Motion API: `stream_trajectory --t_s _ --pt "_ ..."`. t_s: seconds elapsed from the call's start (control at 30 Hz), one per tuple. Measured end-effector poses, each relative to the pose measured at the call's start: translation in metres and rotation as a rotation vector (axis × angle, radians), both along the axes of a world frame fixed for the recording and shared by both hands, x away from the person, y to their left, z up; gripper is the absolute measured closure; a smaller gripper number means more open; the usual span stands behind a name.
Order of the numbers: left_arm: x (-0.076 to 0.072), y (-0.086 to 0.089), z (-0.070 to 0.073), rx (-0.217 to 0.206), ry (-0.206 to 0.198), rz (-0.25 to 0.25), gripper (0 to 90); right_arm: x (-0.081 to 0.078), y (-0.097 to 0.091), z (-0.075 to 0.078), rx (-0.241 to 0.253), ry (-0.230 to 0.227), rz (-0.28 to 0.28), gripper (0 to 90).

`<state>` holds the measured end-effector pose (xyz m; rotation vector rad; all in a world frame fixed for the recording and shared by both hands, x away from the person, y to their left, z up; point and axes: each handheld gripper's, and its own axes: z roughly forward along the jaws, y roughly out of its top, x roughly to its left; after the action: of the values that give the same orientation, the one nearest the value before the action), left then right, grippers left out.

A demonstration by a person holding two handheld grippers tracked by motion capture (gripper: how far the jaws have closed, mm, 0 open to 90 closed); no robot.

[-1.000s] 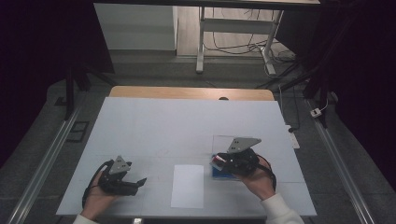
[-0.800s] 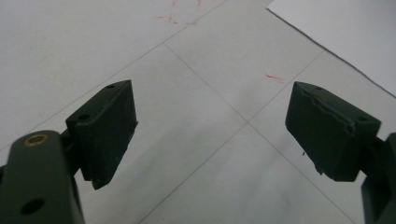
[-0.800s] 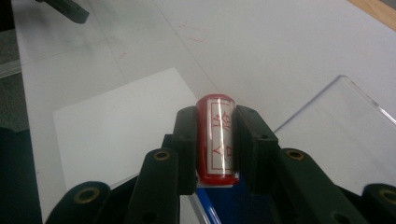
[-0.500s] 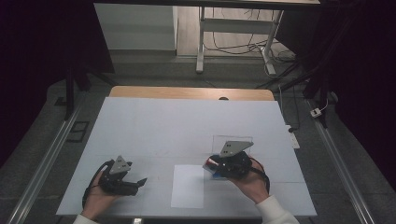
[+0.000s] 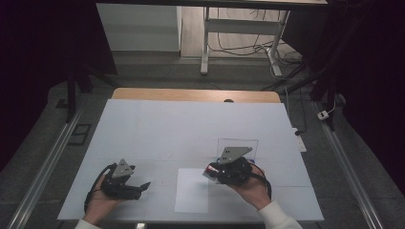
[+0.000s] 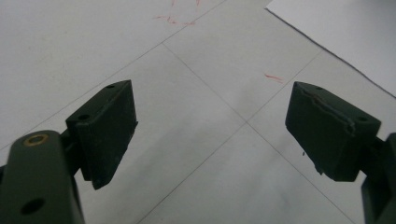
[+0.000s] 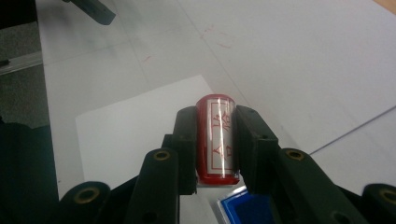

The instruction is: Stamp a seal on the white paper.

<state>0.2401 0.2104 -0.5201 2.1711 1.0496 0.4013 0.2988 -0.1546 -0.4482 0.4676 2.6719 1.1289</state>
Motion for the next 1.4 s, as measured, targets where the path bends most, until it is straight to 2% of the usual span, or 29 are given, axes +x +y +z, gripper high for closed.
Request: stream_trajectory --t_s 0.7,0.93,1.4 --pt "0.0 -0.001 0.0 -0.001 0.001 0.0 16.9 -0.01 0.029 -0.014 -0.038 0.017 0.076 70.3" --pt "0.0 -0.001 0.0 -0.003 0.001 0.001 16.9 -0.013 0.042 -0.018 -0.08 0.015 0.099 70.3" --pt "0.001 -0.001 0.0 -0.001 0.001 0.001 16.8 -0.014 0.055 -0.027 -0.127 0.015 0.087 70.3"
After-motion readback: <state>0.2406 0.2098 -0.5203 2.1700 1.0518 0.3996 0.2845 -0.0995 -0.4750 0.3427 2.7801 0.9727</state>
